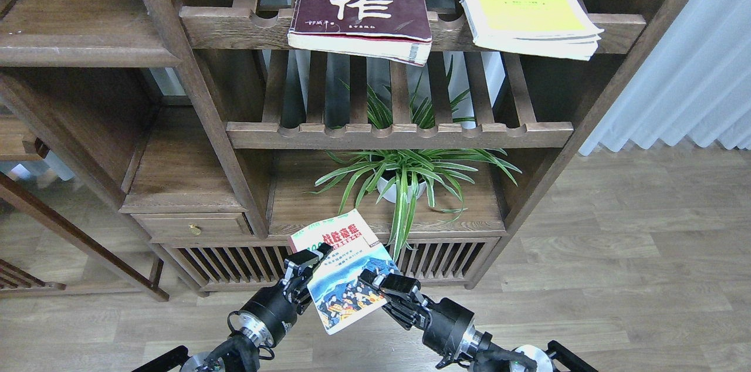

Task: Organize books on shelf
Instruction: 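Lower the book toward the left gripper and grasp it with the left gripper, then carry the book with the left gripper toward the shelf beside the robot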

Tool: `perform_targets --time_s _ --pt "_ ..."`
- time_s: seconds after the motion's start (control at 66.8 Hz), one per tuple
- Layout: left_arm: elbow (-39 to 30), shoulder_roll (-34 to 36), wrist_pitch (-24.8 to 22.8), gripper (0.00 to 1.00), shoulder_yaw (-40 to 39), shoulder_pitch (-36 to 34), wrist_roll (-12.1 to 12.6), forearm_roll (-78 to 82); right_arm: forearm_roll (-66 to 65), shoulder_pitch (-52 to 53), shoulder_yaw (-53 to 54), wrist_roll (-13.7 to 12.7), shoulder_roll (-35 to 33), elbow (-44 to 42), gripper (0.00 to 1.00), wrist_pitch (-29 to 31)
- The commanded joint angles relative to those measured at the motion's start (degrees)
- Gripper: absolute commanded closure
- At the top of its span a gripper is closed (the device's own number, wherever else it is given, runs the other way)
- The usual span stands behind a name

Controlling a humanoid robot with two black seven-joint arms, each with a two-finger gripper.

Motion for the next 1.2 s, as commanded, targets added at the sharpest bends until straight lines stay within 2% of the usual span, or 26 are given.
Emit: perform_targets --time_s 0.0,0.03,0.299,0.614,0.629,0.643,0.703,0.778,0.928,1.018,1.182 --pt "0.3 0.02 0.01 1.0 -0.12 -0.19 0.53 0.0 0.14 1.17 0.39 0.1 -0.02 -1.62 0.04 -0.01" --pt "0.3 0.45 0.01 1.0 -0.12 -0.19 1.06 0.0 0.14 1.26 0.48 0.1 -0.02 -1.89 0.01 -0.01" --pt "-1.02 16.62 0.01 0.99 0.05 -0.1 5.63 0.36 0.49 1.26 0.48 0.1 -0.02 -3.56 0.0 -0.01" --pt "-8.93 37.98 0.01 0.98 0.41 -0.01 12.84 0.44 0.49 2.49 -0.05 0.1 -0.02 -7.51 0.0 -0.01" --pt "-9.63 39.55 0.01 0.98 0.41 -0.1 13.54 0.44 0.49 2.49 0.04 0.1 -0.02 -7.51 0.0 -0.01" --pt "-10.94 42.7 0.01 0.98 0.41 -0.27 15.54 0.53 0.49 2.49 0.13 0.1 -0.02 -7.6 0.0 -0.01" --pt "-11.74 46.32 0.01 0.98 -0.38 -0.62 18.37 0.53 0.49 2.58 0.21 0.1 -0.02 -7.6 0.0 -0.01" --pt "-12.44 49.75 0.01 0.97 -1.09 -1.33 20.22 0.53 0.49 2.49 0.39 0.24 -0.02 -7.6 0.0 -0.01" --pt "-14.99 56.09 0.01 0.97 -3.72 -2.03 21.19 0.53 0.57 2.58 0.65 0.77 -0.02 -7.86 0.0 -0.01" --pt "-16.22 59.86 0.01 0.96 -5.3 -3.43 22.59 0.53 0.58 2.49 0.65 0.77 -0.02 -8.13 0.0 -0.01" --pt "-17.01 66.63 0.01 0.96 -7.24 -6.42 22.77 0.53 0.49 2.49 0.65 0.77 -0.02 -8.13 0.0 -0.01"
